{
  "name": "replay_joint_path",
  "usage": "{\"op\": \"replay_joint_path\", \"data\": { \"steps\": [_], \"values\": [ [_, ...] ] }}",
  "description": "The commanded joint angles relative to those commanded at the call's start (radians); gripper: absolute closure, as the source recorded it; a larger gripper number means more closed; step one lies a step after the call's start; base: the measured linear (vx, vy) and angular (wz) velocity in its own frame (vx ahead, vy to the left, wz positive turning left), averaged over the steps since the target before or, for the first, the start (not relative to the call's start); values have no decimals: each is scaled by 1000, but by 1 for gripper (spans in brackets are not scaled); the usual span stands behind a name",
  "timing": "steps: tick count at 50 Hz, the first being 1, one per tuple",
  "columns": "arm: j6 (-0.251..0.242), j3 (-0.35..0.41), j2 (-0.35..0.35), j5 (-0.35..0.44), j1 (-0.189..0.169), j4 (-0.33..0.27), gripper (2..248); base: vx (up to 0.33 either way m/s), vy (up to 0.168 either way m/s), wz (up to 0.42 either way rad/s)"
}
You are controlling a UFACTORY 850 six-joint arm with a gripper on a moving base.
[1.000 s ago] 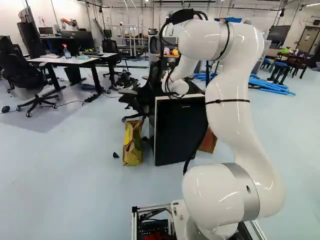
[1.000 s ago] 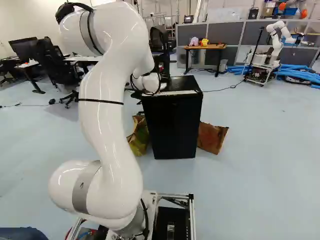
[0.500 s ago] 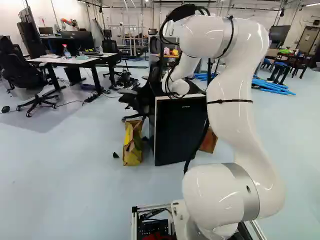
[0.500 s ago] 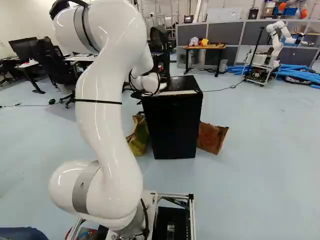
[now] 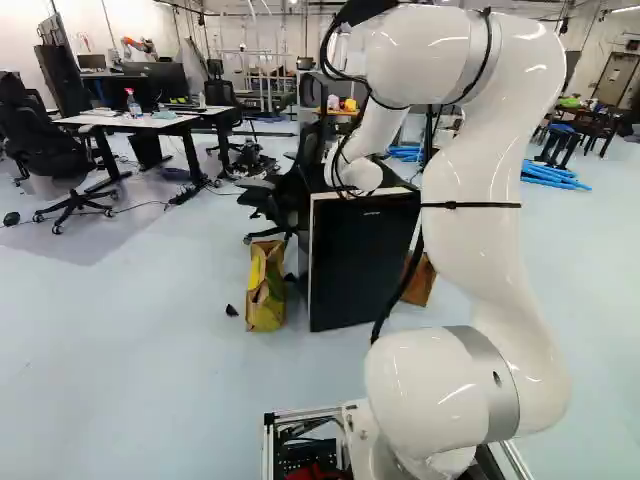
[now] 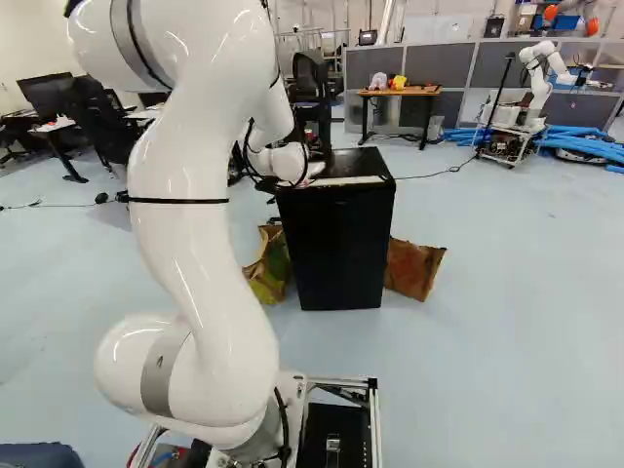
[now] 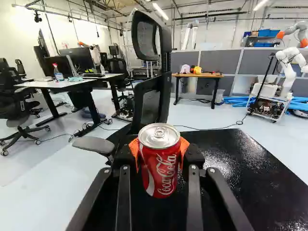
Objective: Grab a drink from the fridge
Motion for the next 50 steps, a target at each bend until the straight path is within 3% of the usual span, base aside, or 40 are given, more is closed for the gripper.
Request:
{"op": "replay_joint_path", "data": {
  "steps": [23,50],
  "values": [
    [-14,184,149,-8,9,18,150,0,0,0],
    [-36,466,378,-20,23,45,150,0,0,0]
  ]
}}
